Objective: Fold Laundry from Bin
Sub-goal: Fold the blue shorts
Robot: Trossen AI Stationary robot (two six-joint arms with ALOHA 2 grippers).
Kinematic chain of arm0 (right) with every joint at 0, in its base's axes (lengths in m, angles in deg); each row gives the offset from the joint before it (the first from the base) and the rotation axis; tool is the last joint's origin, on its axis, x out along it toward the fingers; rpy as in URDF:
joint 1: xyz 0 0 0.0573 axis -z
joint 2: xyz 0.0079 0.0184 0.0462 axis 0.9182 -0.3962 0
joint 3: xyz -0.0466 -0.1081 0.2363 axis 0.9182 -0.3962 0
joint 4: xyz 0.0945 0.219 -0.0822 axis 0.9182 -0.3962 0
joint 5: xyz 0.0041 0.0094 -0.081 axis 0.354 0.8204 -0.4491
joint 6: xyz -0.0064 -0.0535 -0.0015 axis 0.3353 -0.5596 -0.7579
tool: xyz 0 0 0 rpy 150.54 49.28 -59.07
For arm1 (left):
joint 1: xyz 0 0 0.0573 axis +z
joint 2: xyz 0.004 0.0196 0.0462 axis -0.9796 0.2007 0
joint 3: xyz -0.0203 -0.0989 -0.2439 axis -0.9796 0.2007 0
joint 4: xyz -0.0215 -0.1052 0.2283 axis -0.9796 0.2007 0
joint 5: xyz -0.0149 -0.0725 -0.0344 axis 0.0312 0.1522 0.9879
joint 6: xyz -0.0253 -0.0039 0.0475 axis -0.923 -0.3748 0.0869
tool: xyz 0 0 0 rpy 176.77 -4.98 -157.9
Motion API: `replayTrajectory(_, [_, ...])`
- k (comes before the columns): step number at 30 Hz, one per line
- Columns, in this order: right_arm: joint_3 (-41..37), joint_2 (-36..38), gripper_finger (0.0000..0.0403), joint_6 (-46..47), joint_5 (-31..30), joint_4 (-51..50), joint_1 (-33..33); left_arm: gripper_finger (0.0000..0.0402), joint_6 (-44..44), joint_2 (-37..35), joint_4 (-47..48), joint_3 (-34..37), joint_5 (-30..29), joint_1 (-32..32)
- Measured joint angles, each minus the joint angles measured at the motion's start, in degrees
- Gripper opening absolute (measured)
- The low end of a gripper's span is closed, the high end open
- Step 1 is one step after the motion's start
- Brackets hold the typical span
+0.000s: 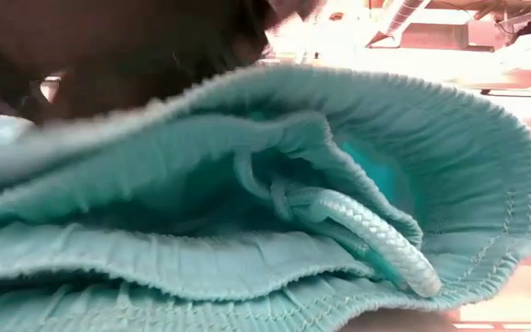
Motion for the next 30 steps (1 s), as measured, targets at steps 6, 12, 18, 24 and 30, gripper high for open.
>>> replayTrajectory(6, [0.2,-0.9,0.0305,6.5,2.5,-7.1,0.1,0.0139,-1.6,-3.0,1.2,-1.0,0.2,0.0])
replayTrajectory(12, [0.4,0.1,0.0305,8.9,2.7,-17.8,-0.6,0.0139,-3.0,-3.4,0.7,-1.0,1.7,0.0])
replayTrajectory(18, [0.5,0.3,0.0305,15.5,3.1,-35.0,-0.8,0.0139,-0.7,-3.4,0.8,-1.0,-3.7,0.2])
replayTrajectory(24, [0.4,1.5,0.0305,19.2,2.8,-42.9,-1.7,0.0139,2.8,-3.4,0.7,-1.0,-4.3,2.2])
replayTrajectory(30, [-0.1,4.8,0.0305,19.2,-1.5,-42.1,-2.1,0.0139,4.3,-3.4,-0.4,-0.2,-6.7,4.5])
